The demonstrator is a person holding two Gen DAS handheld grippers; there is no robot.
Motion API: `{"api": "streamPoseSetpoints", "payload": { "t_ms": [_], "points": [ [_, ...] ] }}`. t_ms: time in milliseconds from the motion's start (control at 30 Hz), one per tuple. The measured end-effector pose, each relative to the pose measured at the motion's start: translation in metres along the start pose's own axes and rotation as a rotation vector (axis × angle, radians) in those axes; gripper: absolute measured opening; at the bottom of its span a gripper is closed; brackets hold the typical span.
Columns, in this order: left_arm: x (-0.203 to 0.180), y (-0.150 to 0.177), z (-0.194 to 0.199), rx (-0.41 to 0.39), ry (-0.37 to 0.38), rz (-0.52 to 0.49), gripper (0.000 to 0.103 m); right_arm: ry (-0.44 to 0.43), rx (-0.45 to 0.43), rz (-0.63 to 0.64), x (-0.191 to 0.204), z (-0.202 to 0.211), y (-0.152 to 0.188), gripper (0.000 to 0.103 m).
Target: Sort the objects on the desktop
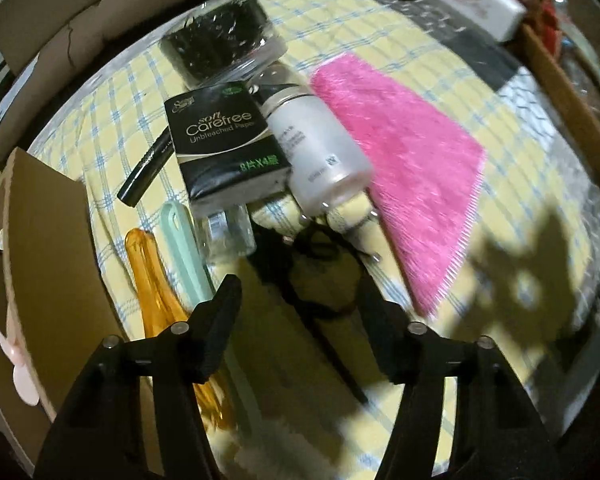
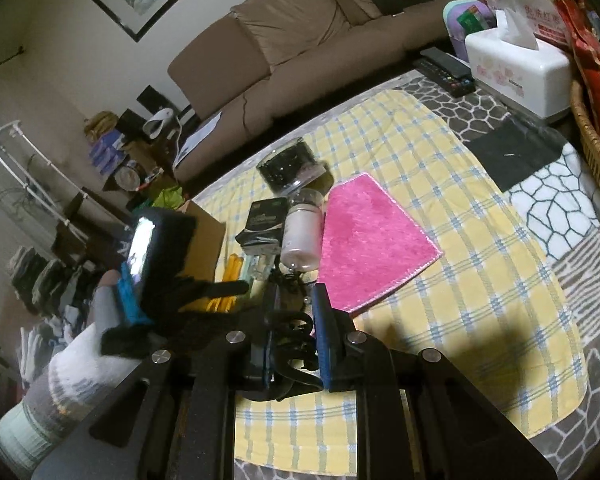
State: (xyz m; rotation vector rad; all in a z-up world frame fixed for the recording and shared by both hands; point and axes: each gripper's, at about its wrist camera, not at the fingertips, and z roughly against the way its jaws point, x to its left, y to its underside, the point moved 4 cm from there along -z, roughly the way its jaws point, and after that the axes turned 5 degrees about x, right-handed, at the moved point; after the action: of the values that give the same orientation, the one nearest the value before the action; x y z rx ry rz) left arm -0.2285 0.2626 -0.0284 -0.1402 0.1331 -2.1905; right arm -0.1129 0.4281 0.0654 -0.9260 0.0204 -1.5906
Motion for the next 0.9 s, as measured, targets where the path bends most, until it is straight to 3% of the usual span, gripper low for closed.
{"api": "streamPoseSetpoints", "payload": {
  "t_ms": [133, 200, 233, 267, 333, 600, 900],
  "points": [
    [0.005, -0.004, -0.02, 0.029, -0.01, 0.028, 0.051, -0.01, 0.001, -0.002, -0.003, 0.001, 0.0, 0.016],
    [0.005, -0.004, -0.02, 0.012, 0.013, 0.044, 0.044, -0.014, 0.003, -0.003, -0.005, 0.001, 0.0, 0.016],
    [0.003, -0.004, -0.019, 0.003, 0.016, 0.038, 0.037, -0.013, 0.005, -0.002, -0.005, 0.001, 0.0, 0.016],
    [0.0, -0.004, -0.019, -0.004, 0.024, 0.027, 0.02, -0.013, 0.007, -0.001, -0.005, 0.0, 0.0, 0.016],
    [-0.007, -0.002, -0.016, -0.013, 0.033, 0.005, 0.005, -0.013, 0.007, -0.002, -0.005, 0.0, 0.0, 0.016],
    [-0.003, 0.012, 0.025, -0.097, 0.17, 0.038, 0.006, -0.016, 0.009, 0.019, 0.0, -0.001, 0.0, 0.016],
    [0.027, 0.032, 0.131, -0.261, 0.287, 0.047, 0.006, -0.04, -0.013, 0.07, 0.029, 0.012, -0.004, 0.016]
  ]
}}
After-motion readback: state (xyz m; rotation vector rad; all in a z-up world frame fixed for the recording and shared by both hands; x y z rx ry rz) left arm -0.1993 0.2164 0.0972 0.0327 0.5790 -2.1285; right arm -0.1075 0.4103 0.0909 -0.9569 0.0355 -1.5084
